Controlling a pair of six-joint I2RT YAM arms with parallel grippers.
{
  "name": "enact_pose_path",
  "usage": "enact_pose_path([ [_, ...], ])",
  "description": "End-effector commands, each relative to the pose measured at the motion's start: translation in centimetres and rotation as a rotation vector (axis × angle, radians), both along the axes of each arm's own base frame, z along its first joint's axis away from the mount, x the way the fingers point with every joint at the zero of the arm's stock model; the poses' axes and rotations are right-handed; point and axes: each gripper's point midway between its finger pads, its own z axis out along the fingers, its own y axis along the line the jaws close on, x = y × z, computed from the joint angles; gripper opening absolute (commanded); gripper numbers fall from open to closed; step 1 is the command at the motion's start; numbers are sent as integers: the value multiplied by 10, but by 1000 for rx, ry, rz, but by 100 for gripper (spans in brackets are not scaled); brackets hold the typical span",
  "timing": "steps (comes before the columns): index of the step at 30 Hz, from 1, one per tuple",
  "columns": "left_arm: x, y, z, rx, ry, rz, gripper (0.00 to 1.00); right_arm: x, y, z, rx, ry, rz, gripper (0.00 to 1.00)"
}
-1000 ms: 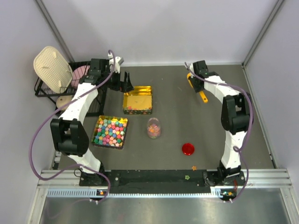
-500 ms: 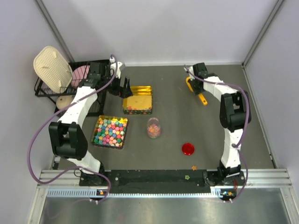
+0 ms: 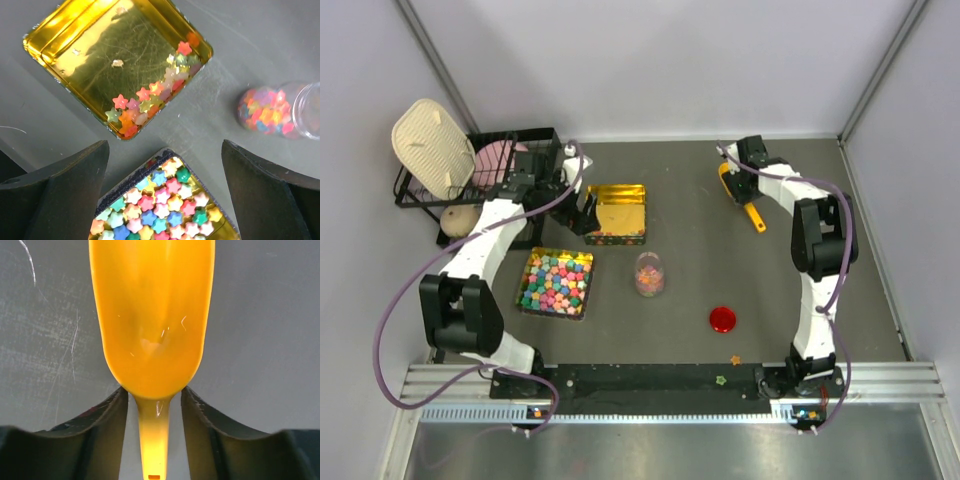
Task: Pack the candies
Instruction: Place the spatula at the center of the board.
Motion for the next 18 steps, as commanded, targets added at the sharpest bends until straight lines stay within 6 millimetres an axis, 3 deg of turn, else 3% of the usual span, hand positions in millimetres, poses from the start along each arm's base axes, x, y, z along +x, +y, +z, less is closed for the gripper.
enact_pose_path([
  [1,-16,-1,-4,27,-37,-106,99,5,0,22,16,-36,17,50],
  [4,-26,-4,-18,39,-18,-155,99,-1,2,46,28,-56,37,58],
  [9,-41,-11,-44,93,4,-239,99,-22,1,79,20,-78,84,62],
  [10,-43,-15,-47,98,3,-259,99,-30,-1,78,5,-69,92,62],
  [12,-50,-20,-57,112,7,-293,99,-44,3,99,-16,-103,141,62],
  [13,-54,-30,-60,122,0,-328,99,-56,3,94,-23,-82,164,62],
  [14,-57,-32,-64,144,-5,-345,99,-68,4,109,-36,-102,205,62],
  [17,-71,-49,-75,171,-3,-429,99,-104,14,104,-45,-51,329,62],
  [18,-74,-54,-78,168,-2,-449,99,-121,16,111,-36,-41,364,62],
])
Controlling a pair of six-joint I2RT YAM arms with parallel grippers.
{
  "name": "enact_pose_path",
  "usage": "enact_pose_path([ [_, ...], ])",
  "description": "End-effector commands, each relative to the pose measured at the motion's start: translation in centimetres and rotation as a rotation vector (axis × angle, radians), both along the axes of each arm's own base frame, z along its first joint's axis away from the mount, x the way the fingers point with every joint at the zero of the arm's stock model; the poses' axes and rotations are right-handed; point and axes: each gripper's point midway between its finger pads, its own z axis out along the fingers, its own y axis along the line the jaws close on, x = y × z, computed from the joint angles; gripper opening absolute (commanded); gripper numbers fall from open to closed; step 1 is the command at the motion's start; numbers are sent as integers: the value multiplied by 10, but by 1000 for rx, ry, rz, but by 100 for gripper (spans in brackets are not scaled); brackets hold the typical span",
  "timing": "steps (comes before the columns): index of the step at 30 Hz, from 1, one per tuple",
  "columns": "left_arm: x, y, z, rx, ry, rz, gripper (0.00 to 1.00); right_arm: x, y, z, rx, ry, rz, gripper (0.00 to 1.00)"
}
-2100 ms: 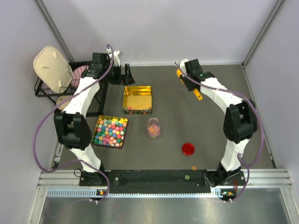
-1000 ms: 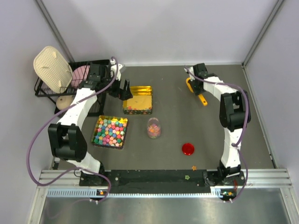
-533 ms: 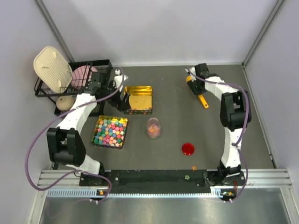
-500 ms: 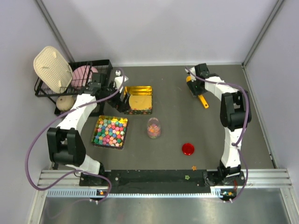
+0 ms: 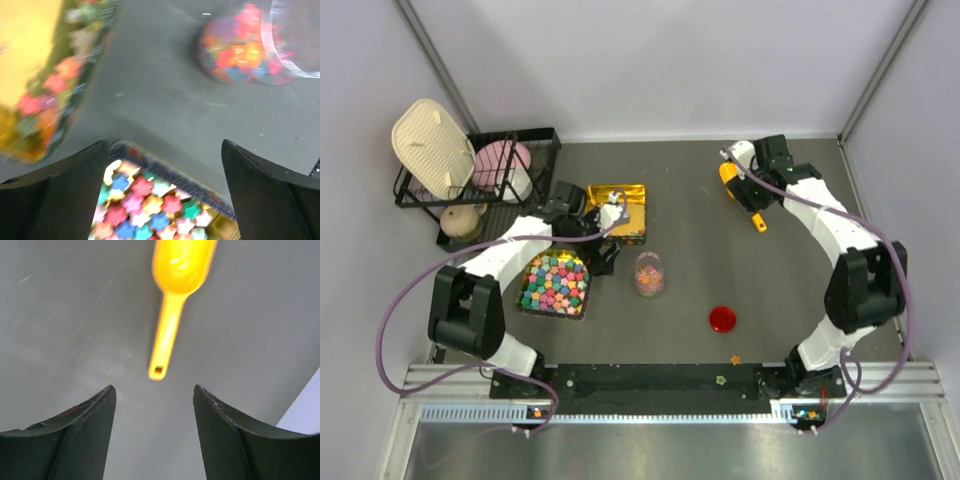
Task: Pack the candies
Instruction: Place the spatula at the center of the board, then pick up the bottle lid at the center of the board.
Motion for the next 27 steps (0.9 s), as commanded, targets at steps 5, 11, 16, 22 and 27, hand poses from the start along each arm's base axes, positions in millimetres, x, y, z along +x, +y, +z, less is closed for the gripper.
enact_pose_path([
  [5,-19,-42,1,-26,-56,-209,99,-114,27,-2,32,173,358,58],
  [11,-37,-65,-9,-7,-63,-302,99,-160,39,-33,6,266,495,57],
  [16,-48,-80,-20,0,-75,-351,99,-181,54,-56,14,355,565,56],
  [22,-46,-87,-22,-18,-119,-323,99,-200,74,-83,-9,443,593,52],
  [27,-41,-91,-18,-63,-176,-274,99,-211,77,-104,-47,476,589,51],
])
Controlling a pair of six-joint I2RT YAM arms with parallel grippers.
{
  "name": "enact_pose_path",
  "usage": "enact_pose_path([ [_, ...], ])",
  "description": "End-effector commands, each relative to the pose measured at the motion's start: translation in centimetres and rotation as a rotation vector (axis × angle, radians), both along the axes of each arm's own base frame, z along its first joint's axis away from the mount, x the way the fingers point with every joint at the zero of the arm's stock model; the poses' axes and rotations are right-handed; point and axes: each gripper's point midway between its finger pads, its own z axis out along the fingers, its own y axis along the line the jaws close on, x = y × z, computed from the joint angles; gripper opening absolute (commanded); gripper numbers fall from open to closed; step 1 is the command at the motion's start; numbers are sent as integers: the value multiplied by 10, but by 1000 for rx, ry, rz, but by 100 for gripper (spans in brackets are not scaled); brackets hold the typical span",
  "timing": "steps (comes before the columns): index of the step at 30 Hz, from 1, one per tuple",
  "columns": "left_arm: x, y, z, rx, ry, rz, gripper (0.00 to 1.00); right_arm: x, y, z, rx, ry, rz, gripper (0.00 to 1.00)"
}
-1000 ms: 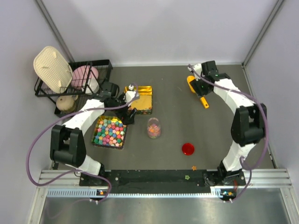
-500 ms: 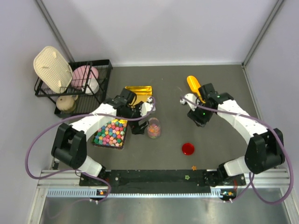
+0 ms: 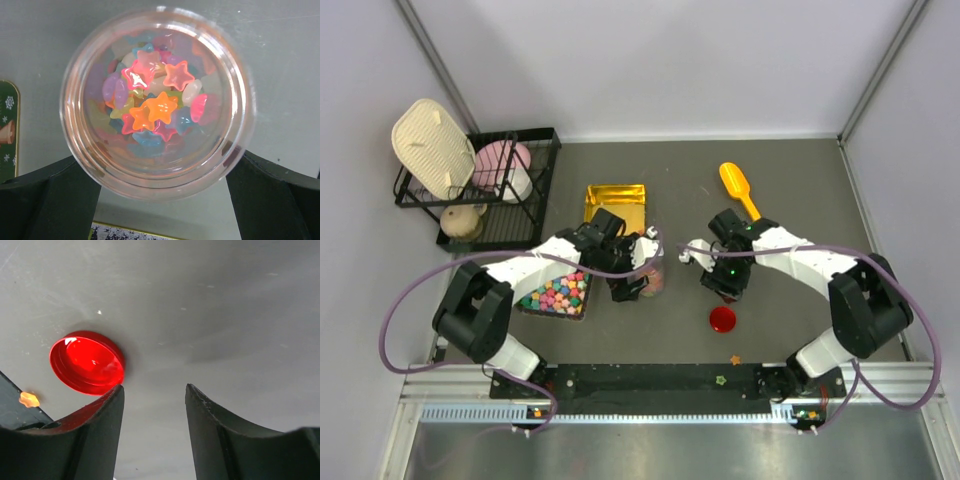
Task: Pack the candies
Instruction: Pick up the bottle lid at the center of the board, then move the packing bottle to the center of the board.
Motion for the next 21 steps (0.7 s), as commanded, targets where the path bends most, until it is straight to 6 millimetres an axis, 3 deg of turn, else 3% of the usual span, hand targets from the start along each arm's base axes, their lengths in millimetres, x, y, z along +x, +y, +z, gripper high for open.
enact_pose_path([
  [1,14,-12,19,-98,-95,41,99,-4,8,-12,-7,-1,-8,51],
  [11,14,-13,19,-149,-129,82,99,-25,12,-27,-54,41,22,51],
  [15,14,-12,21,-151,-131,85,99,-21,4,-38,-109,22,5,46],
  [18,14,-12,24,-155,-143,85,99,-18,1,-42,-129,6,-7,37],
  [21,13,-12,25,-159,-138,80,99,-16,-1,-44,-140,-8,-16,19],
])
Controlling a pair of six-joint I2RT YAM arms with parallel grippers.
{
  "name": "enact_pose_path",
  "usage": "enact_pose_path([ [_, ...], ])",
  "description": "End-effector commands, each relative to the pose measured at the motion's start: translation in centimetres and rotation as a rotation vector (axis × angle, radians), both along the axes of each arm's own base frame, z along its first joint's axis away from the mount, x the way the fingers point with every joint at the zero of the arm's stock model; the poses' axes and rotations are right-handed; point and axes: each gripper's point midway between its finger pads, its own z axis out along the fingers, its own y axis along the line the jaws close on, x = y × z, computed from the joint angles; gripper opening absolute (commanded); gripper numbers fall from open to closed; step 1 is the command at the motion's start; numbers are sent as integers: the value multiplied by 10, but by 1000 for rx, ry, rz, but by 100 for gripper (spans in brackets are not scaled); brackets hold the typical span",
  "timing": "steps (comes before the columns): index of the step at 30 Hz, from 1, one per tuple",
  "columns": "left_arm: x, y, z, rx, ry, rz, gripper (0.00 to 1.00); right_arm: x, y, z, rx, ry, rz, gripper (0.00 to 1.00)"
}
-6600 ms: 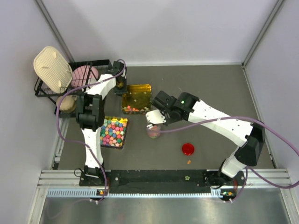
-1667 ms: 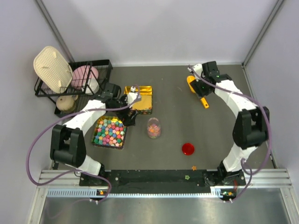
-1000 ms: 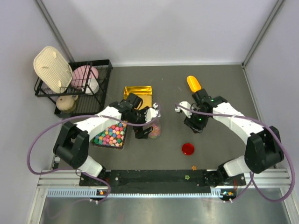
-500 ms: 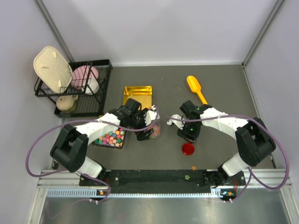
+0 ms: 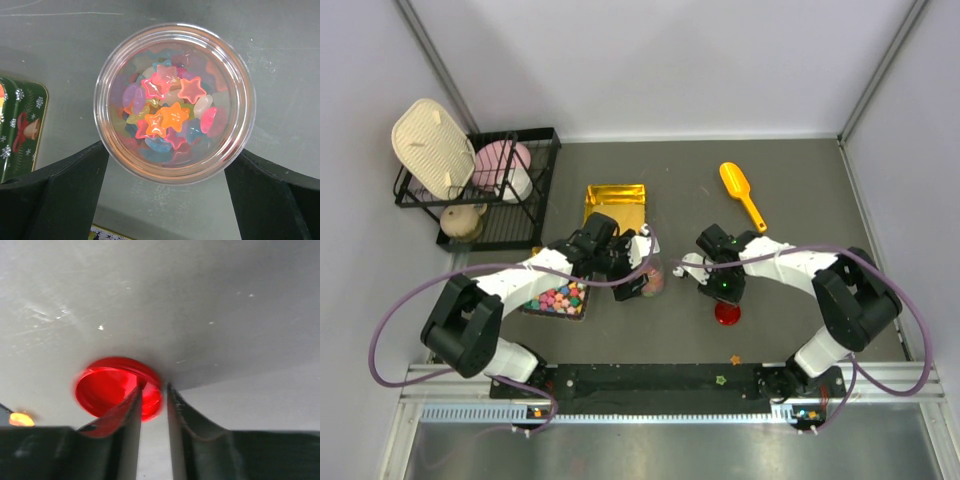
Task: Pack the candies
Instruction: Move the packing bottle to the center of the board.
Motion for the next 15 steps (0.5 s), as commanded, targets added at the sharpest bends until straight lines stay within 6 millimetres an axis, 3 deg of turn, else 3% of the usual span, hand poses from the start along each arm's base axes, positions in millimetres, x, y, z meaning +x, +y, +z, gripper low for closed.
enact_pose_path([
  [1,5,-8,17,-56,-52,-9,99,4,-2,-9,-27,-33,-17,6],
  [2,4,-8,17,-60,-48,-12,99,5,-3,-9,-31,-42,-17,0],
  [7,1,-10,14,-63,-30,-30,99,22,-13,2,-61,-134,-52,0],
  [15,3,-17,10,-63,-20,-36,98,81,-28,58,34,-310,-268,0],
])
